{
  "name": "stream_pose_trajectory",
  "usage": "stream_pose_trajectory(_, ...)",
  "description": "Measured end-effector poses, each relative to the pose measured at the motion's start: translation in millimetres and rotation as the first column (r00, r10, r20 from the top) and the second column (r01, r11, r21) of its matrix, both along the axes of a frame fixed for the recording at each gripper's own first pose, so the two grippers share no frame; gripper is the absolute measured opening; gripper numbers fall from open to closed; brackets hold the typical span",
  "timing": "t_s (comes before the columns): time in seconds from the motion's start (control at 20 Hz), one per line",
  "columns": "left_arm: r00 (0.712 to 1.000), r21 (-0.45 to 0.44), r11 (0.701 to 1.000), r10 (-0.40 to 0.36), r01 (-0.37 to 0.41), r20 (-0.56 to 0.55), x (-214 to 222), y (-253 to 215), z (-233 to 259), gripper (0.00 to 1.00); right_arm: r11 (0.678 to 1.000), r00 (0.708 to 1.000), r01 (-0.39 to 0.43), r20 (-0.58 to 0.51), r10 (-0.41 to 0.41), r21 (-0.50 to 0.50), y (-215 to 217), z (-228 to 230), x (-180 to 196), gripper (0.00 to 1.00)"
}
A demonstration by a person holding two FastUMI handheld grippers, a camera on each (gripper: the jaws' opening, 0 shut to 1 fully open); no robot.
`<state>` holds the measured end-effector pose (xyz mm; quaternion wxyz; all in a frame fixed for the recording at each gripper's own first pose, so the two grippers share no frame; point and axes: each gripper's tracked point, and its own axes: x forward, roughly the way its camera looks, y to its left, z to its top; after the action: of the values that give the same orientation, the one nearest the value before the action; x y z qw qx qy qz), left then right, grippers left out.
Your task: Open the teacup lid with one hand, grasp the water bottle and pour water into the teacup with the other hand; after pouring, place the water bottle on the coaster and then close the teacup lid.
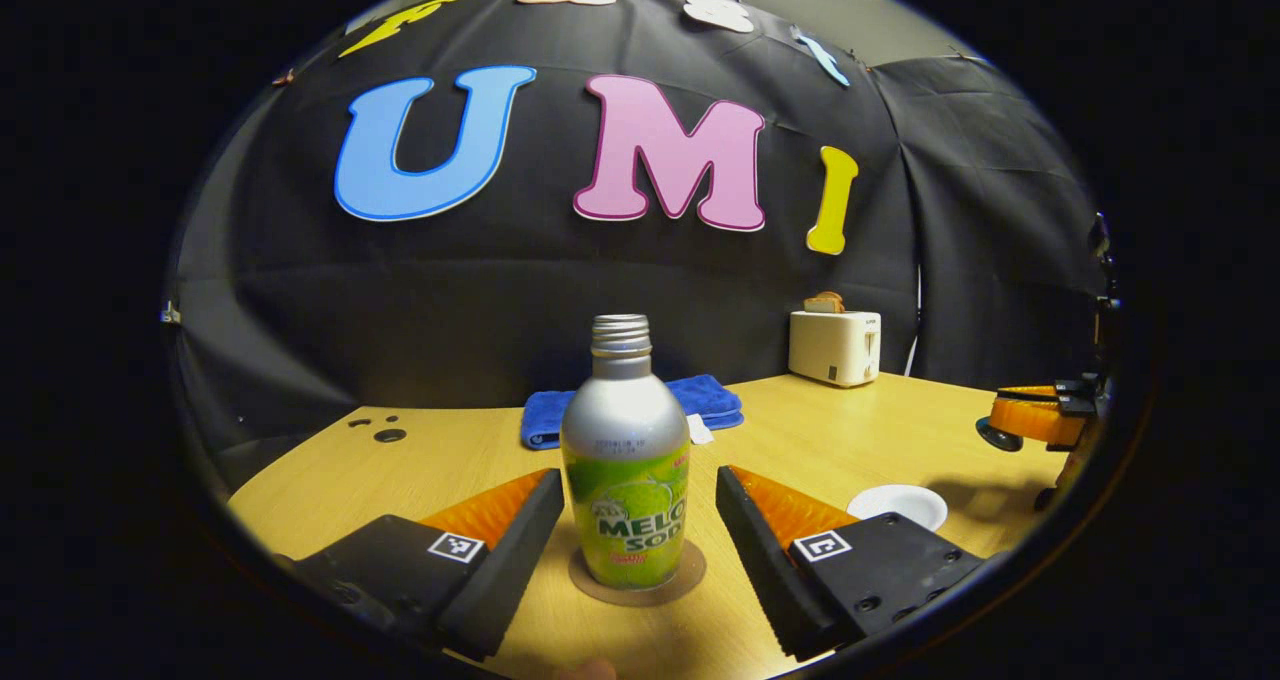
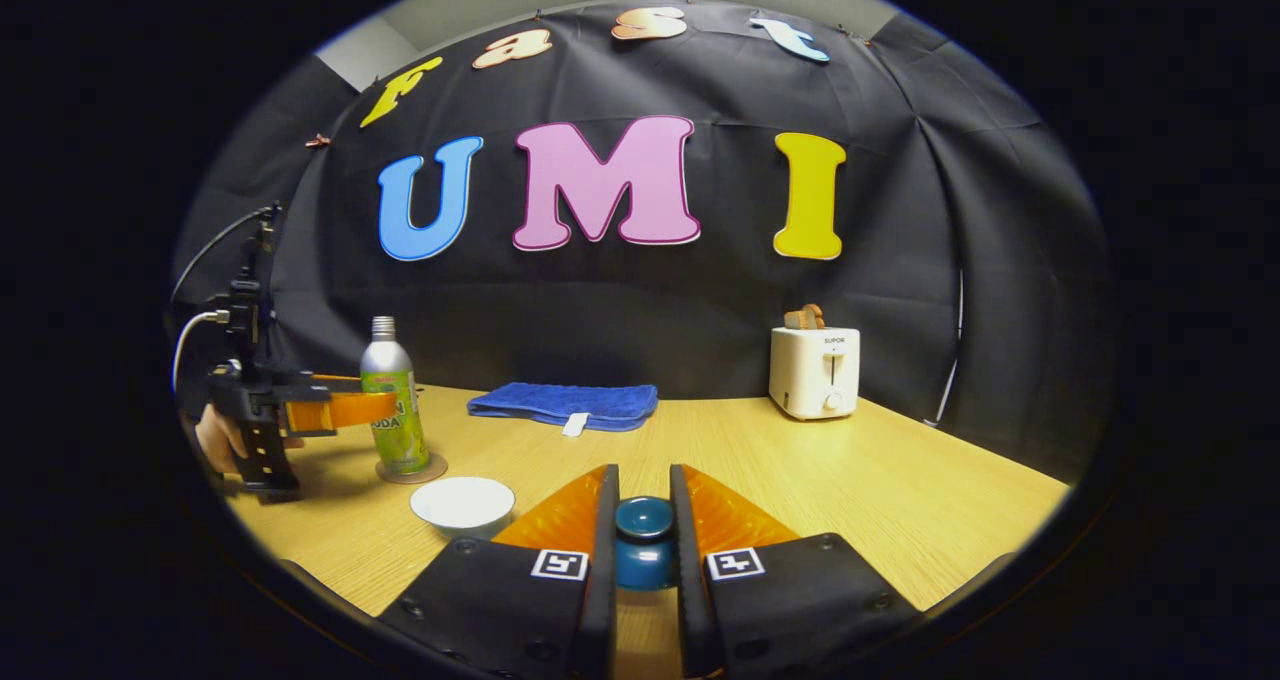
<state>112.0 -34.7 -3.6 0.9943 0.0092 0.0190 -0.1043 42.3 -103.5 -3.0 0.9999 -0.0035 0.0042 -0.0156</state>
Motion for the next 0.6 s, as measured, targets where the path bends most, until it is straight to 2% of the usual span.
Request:
stream_pose_trajectory(0.05, 1.000, -0.008, 1.000, 0.008, -0.008, -0.001, -9.6, 2.7, 0.4, 0.96, 1.000, 1.000, 0.000, -0.003, 0.000, -0.004, 5.3, 0.9, 1.8, 0.28)
stream_pose_trajectory(0.15, 1.000, -0.034, 0.999, 0.023, -0.023, 0.000, -32.0, 10.2, 2.5, 0.96, 0.998, 0.998, -0.063, 0.012, 0.063, 0.004, 35.1, 12.8, 5.0, 0.28)
stream_pose_trajectory(0.2, 1.000, -0.048, 0.998, 0.029, -0.029, 0.008, -43.2, 13.0, 4.0, 0.96, 0.995, 0.995, -0.100, 0.023, 0.100, -0.002, 52.6, 20.5, 8.8, 0.24)
stream_pose_trajectory(0.25, 0.999, -0.056, 0.998, 0.035, -0.034, 0.014, -52.3, 15.6, 2.7, 0.96, 0.991, 0.990, -0.137, 0.032, 0.137, -0.008, 68.7, 26.4, 13.6, 0.24)
stream_pose_trajectory(0.3, 0.999, -0.064, 0.997, 0.042, -0.041, 0.017, -60.2, 18.8, 1.1, 0.96, 0.985, 0.985, -0.174, 0.024, 0.174, 0.000, 83.7, 27.1, 19.4, 0.28)
stream_pose_trajectory(0.35, 0.999, -0.076, 0.996, 0.043, -0.042, 0.005, -67.9, 20.0, -3.6, 0.96, 0.978, 0.978, -0.209, -0.005, 0.209, 0.019, 97.8, 21.9, 25.5, 0.28)
stream_pose_trajectory(0.4, 0.999, -0.093, 0.995, 0.044, -0.044, -0.004, -76.2, 21.1, -7.1, 0.96, 0.971, 0.971, -0.234, -0.047, 0.236, 0.043, 111.1, 13.7, 30.2, 0.24)
stream_pose_trajectory(0.45, 0.999, -0.110, 0.993, 0.047, -0.047, -0.007, -82.1, 24.2, -6.4, 0.97, 0.966, 0.963, -0.251, -0.086, 0.255, 0.059, 120.6, 5.1, 32.7, 0.28)
stream_pose_trajectory(0.6, 0.997, -0.139, 0.988, 0.070, -0.067, 0.017, -94.6, 35.0, 3.3, 0.96, 0.961, 0.952, -0.274, -0.133, 0.276, 0.033, 136.4, -6.8, 41.3, 0.29)
